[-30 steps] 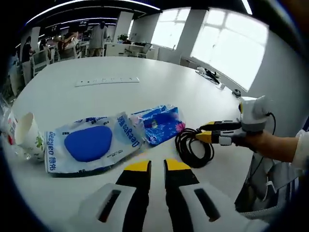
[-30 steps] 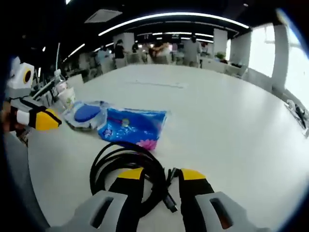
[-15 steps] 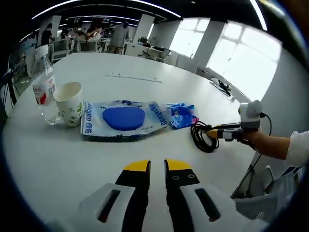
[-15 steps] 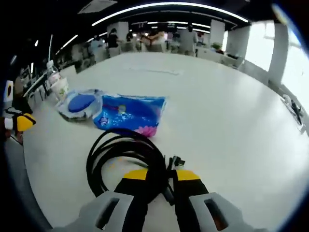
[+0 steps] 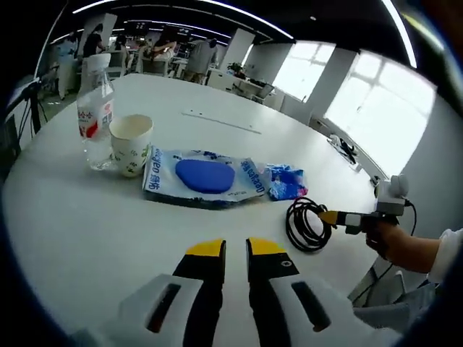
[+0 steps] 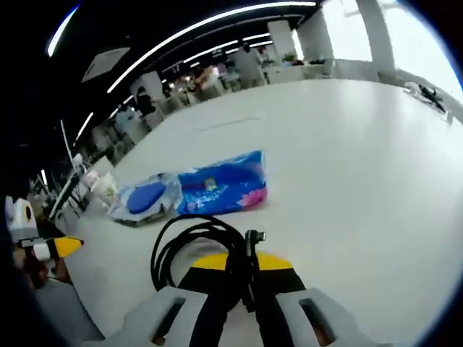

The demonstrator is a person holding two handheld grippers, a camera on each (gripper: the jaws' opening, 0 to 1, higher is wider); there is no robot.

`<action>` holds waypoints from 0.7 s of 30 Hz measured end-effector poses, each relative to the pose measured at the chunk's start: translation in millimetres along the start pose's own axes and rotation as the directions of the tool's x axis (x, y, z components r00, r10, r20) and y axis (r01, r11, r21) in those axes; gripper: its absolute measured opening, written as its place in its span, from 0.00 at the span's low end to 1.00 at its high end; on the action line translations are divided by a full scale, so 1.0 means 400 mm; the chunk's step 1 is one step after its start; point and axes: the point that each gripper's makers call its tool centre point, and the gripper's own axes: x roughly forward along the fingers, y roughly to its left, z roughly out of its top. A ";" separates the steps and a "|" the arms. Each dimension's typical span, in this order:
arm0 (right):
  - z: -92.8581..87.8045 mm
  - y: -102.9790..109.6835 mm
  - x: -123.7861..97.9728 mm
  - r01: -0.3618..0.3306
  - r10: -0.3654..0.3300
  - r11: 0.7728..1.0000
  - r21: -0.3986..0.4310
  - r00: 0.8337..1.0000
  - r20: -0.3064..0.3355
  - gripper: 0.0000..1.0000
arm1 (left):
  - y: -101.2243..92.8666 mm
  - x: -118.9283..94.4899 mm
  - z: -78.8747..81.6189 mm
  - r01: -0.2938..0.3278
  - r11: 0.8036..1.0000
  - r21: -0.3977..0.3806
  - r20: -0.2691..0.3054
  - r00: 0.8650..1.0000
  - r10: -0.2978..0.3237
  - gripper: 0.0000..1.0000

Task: Arrange the tabletop items into an orderly group along one side of the table until the central work area is clear of visible clutter.

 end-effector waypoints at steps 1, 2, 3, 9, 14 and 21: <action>-0.007 0.009 0.007 0.002 -0.002 1.000 0.001 1.000 -0.004 0.08 | 0.004 -0.005 0.002 -0.003 1.000 0.000 0.003 1.000 0.003 0.08; -0.009 0.014 0.011 0.000 0.000 1.000 0.009 1.000 -0.006 0.08 | 0.006 -0.009 0.006 -0.004 1.000 0.002 0.007 1.000 0.004 0.08; -0.012 0.022 0.017 -0.008 0.008 1.000 0.023 1.000 -0.008 0.09 | 0.008 -0.012 0.009 -0.003 1.000 0.005 0.009 1.000 0.003 0.08; -0.016 0.044 0.032 -0.049 0.049 0.999 -0.003 0.999 -0.018 0.10 | 0.031 -0.038 0.022 -0.008 1.000 0.027 0.024 1.000 0.008 0.09; 0.019 0.056 0.009 -0.050 0.053 0.996 -0.078 0.998 0.043 0.18 | 0.045 -0.055 0.019 -0.004 0.999 0.050 0.020 1.000 0.003 0.11; 0.069 0.116 -0.070 -0.093 0.114 0.988 -0.126 0.980 0.165 0.47 | 0.093 -0.111 0.048 -0.031 0.987 0.159 0.062 0.998 0.022 0.28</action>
